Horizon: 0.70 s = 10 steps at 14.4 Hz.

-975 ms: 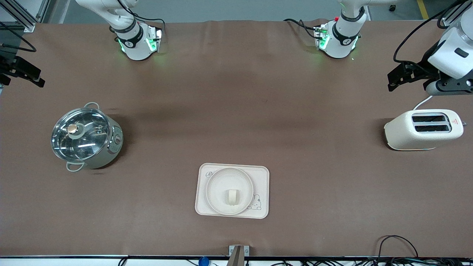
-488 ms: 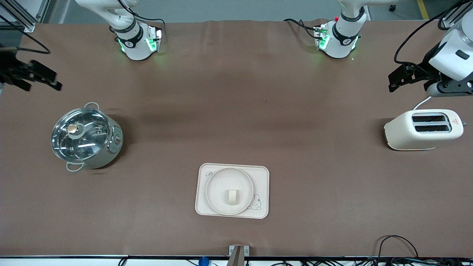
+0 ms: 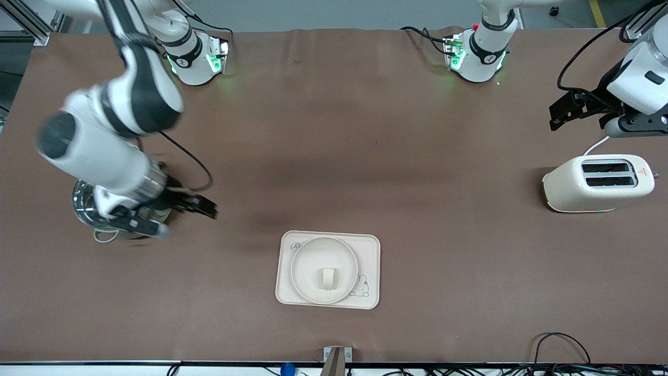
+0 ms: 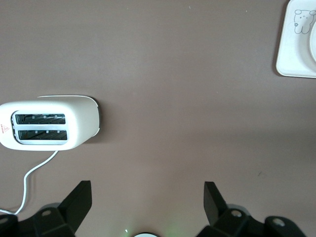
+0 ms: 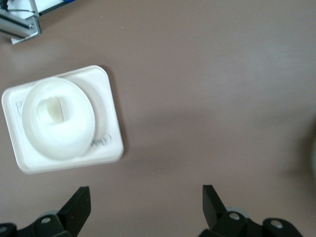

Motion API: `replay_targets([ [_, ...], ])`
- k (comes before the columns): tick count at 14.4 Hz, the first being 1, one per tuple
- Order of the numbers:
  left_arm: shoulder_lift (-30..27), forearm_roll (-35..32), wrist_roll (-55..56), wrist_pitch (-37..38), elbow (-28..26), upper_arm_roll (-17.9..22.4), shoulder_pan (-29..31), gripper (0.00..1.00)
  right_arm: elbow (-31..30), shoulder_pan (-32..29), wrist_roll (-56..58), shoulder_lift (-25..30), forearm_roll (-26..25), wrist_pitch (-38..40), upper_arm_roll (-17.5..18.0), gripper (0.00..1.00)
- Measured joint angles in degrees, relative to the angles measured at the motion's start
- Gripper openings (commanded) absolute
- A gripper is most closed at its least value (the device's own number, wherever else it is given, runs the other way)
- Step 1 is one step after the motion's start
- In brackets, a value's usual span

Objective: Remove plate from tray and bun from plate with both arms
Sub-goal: 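Reach the right gripper over the white plate on the tray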

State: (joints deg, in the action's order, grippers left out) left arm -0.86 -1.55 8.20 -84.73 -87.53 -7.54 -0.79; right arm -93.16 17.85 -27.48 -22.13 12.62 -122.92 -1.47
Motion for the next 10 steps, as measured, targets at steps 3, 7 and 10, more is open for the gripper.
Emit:
replay_targets([
  [3,0.01,0.00,0.00,0.00,-0.01,0.02,0.02,1.00,6.66,4.04,-8.07,-11.42,0.13,-9.65,0.02,1.00],
  [7,0.08,0.00,0.00,0.00,-0.02,0.03,0.10,1.00,18.99,7.46,-12.77,-26.76,0.14,-19.98,-0.06,0.93],
  [10,0.32,0.00,0.00,0.00,-0.03,0.03,0.10,1.00,25.24,8.40,-12.99,-34.09,0.14,-22.34,-0.17,0.73],
])
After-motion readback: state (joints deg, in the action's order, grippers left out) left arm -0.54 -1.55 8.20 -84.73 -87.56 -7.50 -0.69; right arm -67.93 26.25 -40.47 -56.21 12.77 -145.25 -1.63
